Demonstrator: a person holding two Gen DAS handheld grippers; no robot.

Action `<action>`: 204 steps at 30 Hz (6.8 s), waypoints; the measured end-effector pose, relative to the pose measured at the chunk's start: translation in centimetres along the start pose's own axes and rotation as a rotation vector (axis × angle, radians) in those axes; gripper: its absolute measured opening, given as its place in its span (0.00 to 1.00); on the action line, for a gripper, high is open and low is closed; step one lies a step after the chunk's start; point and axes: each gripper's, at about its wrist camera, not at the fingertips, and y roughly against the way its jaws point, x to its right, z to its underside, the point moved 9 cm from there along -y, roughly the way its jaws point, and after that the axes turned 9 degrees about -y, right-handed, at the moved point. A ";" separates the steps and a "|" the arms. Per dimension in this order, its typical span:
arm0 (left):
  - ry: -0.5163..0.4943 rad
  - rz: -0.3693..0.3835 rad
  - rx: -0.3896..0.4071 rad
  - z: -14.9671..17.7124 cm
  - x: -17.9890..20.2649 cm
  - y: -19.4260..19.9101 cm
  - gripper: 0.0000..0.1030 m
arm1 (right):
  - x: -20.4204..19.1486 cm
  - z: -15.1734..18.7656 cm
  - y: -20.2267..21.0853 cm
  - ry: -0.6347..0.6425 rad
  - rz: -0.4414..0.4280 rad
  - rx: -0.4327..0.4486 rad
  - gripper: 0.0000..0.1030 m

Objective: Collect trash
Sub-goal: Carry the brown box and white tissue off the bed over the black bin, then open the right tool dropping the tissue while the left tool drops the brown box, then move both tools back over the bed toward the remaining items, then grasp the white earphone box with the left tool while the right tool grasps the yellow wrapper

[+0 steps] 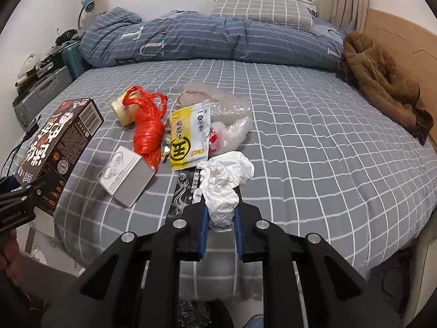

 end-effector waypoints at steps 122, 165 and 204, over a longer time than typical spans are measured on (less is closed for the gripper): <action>-0.163 0.097 -0.445 24.8 13.4 -2.2 0.91 | 6.0 25.3 -1.7 -0.081 0.150 -0.331 0.93; -0.043 0.042 -0.031 5.4 6.4 3.1 0.95 | 0.1 7.3 1.7 0.034 0.069 0.073 0.93; -0.067 0.070 -0.097 -3.0 7.3 -7.7 0.93 | -1.9 -4.3 -12.9 0.007 -0.067 -0.059 0.56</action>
